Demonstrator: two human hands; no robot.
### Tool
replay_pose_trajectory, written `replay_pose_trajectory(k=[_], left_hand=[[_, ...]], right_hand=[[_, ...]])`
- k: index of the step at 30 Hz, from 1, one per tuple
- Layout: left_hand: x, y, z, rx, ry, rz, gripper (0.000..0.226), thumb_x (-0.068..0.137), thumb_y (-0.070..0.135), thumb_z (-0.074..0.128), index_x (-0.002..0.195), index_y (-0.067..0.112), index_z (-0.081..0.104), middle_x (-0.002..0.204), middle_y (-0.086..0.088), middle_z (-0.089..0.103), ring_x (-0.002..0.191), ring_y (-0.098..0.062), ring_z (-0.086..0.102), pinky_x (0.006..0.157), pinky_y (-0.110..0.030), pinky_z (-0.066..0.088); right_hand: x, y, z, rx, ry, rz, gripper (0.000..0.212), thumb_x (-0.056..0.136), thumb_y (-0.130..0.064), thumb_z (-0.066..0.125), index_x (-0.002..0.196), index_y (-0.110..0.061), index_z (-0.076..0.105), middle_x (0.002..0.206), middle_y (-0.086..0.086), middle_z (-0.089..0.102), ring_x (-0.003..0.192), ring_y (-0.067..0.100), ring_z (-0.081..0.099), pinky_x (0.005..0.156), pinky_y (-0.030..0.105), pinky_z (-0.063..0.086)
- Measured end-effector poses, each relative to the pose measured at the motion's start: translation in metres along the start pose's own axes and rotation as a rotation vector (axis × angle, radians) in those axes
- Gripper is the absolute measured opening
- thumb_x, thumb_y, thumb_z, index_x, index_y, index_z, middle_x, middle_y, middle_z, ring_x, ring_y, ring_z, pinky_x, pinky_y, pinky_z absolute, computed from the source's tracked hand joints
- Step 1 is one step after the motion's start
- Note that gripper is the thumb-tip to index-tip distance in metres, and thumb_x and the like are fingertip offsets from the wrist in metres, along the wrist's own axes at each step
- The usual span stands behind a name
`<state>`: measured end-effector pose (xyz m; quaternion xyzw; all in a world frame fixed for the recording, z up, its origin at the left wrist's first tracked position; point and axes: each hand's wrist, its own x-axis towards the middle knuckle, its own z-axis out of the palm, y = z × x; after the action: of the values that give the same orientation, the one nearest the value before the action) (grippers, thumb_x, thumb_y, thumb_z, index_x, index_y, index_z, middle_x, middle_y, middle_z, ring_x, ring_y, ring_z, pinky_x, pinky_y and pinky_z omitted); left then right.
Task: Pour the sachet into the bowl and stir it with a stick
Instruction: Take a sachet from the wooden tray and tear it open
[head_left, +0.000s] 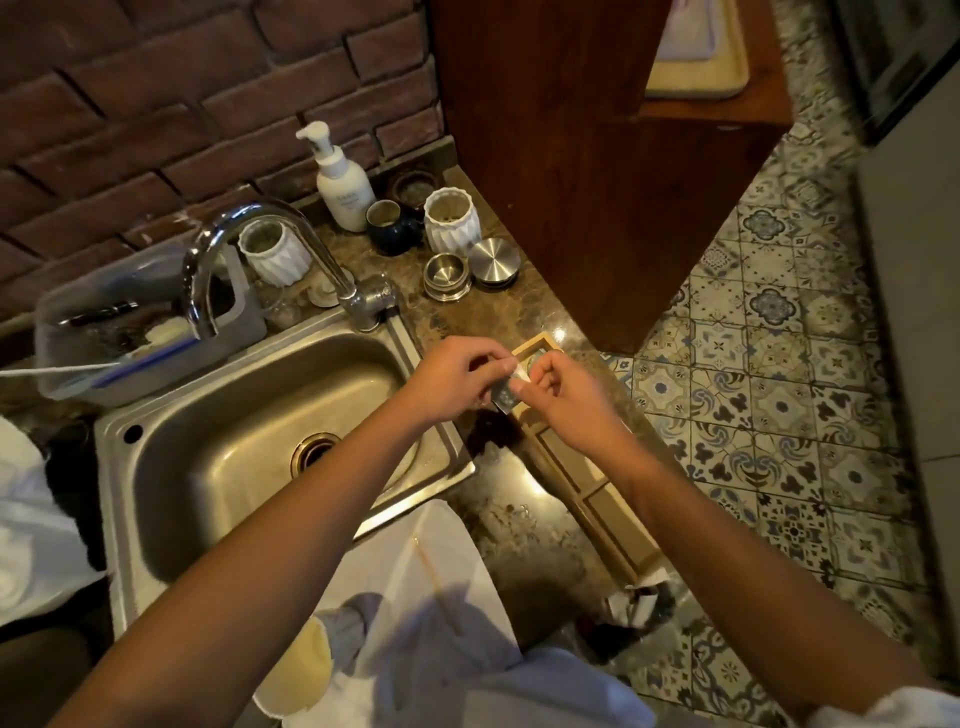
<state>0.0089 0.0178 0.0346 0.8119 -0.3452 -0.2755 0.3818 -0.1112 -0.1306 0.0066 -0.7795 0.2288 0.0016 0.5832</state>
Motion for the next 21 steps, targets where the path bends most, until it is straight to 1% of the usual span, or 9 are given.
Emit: replay_pose_trajectory(k=[2,5,8,9,11,13,15,18,21], left_hand=[[-0.020,0.013,-0.012,-0.056,0.058,0.026,0.013,0.099,0.022,0.064,0.098,0.018,0.076,0.073,-0.008,0.072,0.055,-0.005,0.060,0.057,-0.018,0.047],[-0.059,0.029,-0.029,-0.091,0.191,0.039,0.012,0.099,0.020,0.064,0.098,0.019,0.077,0.068,0.002,0.070,0.049,-0.001,0.056,0.054,-0.018,0.045],[-0.106,0.040,-0.042,-0.179,0.312,0.010,0.013,0.098,0.020,0.065,0.098,0.024,0.077,0.061,0.008,0.066,0.048,-0.002,0.052,0.053,-0.020,0.042],[-0.128,0.042,-0.046,-0.204,0.352,-0.002,0.013,0.098,0.020,0.065,0.098,0.023,0.077,0.058,0.012,0.064,0.048,-0.002,0.051,0.052,-0.020,0.041],[-0.157,0.045,-0.048,-0.242,0.412,-0.014,0.014,0.098,0.018,0.064,0.100,0.019,0.078,0.054,0.015,0.062,0.046,-0.003,0.049,0.050,-0.018,0.040],[-0.185,0.047,-0.050,-0.264,0.483,-0.021,0.014,0.099,0.018,0.064,0.100,0.021,0.077,0.053,0.014,0.061,0.046,-0.004,0.049,0.049,-0.017,0.039],[-0.217,0.044,-0.054,-0.292,0.561,-0.013,0.015,0.098,0.018,0.064,0.097,0.026,0.076,0.056,0.012,0.063,0.048,-0.006,0.051,0.050,-0.019,0.042],[-0.257,0.038,-0.060,-0.320,0.672,-0.026,0.017,0.098,0.020,0.064,0.093,0.031,0.075,0.061,0.011,0.066,0.050,-0.007,0.053,0.051,-0.022,0.045],[-0.295,0.031,-0.065,-0.336,0.748,-0.038,0.017,0.099,0.022,0.063,0.090,0.032,0.074,0.054,0.009,0.061,0.047,-0.007,0.052,0.052,-0.021,0.045]], right_hand=[[-0.011,-0.021,0.000,0.104,-0.032,-0.022,0.029,0.093,-0.030,0.071,0.094,-0.004,0.059,0.072,0.003,0.055,0.063,0.014,0.051,0.057,0.025,0.044],[-0.029,-0.054,-0.001,0.148,-0.081,-0.083,0.022,0.097,-0.024,0.067,0.098,-0.003,0.064,0.066,0.007,0.059,0.054,0.014,0.056,0.049,0.019,0.045],[-0.050,-0.078,0.006,0.079,-0.172,-0.196,0.007,0.096,-0.021,0.068,0.100,-0.019,0.073,0.068,0.001,0.065,0.057,0.010,0.061,0.052,0.021,0.048],[-0.061,-0.087,0.015,0.062,-0.205,-0.246,0.006,0.095,-0.021,0.070,0.098,-0.023,0.075,0.069,0.000,0.067,0.058,0.010,0.062,0.054,0.021,0.049],[-0.075,-0.099,0.025,0.019,-0.207,-0.326,0.006,0.093,-0.020,0.072,0.097,-0.023,0.076,0.074,0.005,0.071,0.060,0.012,0.063,0.058,0.022,0.051],[-0.091,-0.111,0.039,-0.034,-0.178,-0.419,0.009,0.093,-0.020,0.073,0.100,-0.017,0.077,0.076,0.009,0.074,0.061,0.017,0.065,0.059,0.019,0.051],[-0.111,-0.124,0.059,-0.084,-0.155,-0.503,0.013,0.094,-0.021,0.071,0.103,-0.016,0.079,0.075,0.001,0.074,0.061,0.012,0.065,0.060,0.016,0.050],[-0.137,-0.138,0.091,-0.141,-0.129,-0.593,0.014,0.094,-0.021,0.071,0.105,-0.017,0.079,0.078,-0.018,0.071,0.067,0.003,0.067,0.064,0.011,0.048],[-0.159,-0.151,0.120,-0.174,-0.123,-0.624,0.015,0.094,-0.022,0.071,0.106,-0.018,0.080,0.082,-0.022,0.070,0.071,-0.001,0.067,0.064,0.009,0.048]])
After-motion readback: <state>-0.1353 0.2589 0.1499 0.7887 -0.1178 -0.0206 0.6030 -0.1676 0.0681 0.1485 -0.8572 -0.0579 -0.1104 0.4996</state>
